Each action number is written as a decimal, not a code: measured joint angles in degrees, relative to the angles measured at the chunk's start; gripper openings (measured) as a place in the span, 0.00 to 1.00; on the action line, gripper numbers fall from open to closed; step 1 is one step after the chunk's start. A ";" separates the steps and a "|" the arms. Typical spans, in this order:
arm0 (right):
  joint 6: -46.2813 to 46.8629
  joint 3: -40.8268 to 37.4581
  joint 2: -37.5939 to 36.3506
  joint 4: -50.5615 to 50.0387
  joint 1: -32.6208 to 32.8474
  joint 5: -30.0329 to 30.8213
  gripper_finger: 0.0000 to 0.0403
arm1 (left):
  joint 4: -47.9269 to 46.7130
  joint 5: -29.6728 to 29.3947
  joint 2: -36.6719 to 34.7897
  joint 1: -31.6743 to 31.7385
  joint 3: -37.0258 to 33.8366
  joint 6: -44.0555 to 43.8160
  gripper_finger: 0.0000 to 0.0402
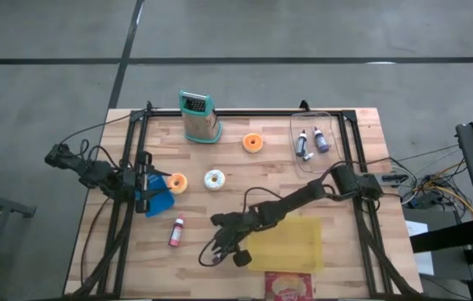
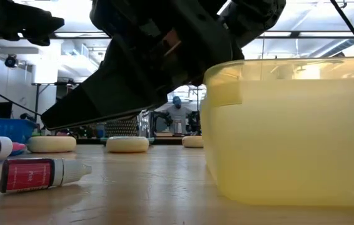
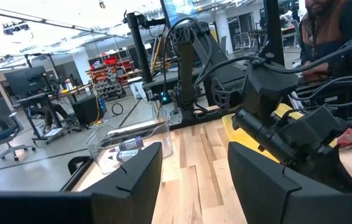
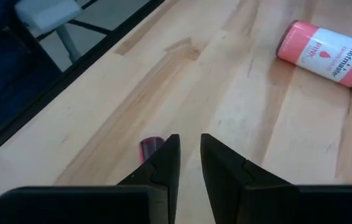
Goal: Pick & Place Food Item
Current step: Put the red food coloring bottle into the transparent bin
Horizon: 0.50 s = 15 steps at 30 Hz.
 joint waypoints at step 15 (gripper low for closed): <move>0.92 0.01 -1.16 -0.46 0.48 -0.12 0.29 | 0.02 0.00 0.00 -0.01 0.00 0.00 0.47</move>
